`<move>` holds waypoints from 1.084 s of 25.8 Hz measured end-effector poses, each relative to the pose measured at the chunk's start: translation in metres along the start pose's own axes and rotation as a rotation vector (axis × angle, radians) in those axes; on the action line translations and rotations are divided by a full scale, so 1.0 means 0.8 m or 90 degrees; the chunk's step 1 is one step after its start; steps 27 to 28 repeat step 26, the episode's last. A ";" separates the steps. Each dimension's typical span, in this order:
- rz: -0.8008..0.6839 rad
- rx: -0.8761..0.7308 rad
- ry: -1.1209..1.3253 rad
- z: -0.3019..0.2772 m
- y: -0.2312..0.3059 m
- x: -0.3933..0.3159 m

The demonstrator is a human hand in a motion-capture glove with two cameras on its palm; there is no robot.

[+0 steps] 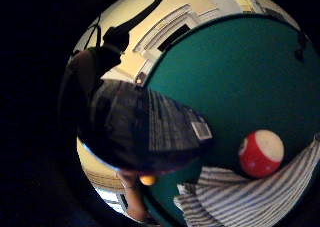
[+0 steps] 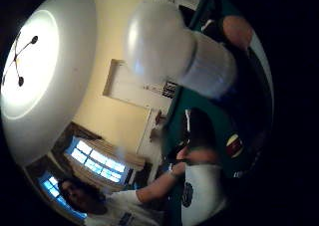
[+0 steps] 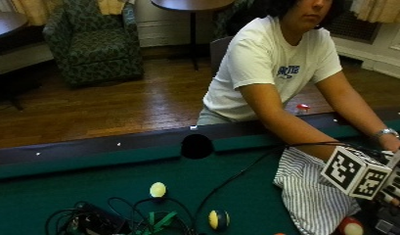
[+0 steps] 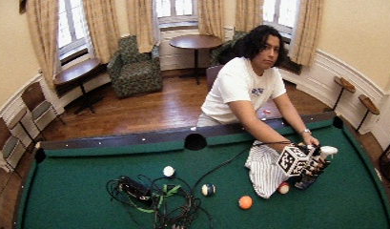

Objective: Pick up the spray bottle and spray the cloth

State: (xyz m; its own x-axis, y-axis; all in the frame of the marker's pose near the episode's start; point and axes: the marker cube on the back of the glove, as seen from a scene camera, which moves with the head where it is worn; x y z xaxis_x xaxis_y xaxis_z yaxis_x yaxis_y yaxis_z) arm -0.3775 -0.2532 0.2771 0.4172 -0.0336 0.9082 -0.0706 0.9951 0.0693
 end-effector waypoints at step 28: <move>-0.218 -0.210 0.404 -0.145 0.190 -0.032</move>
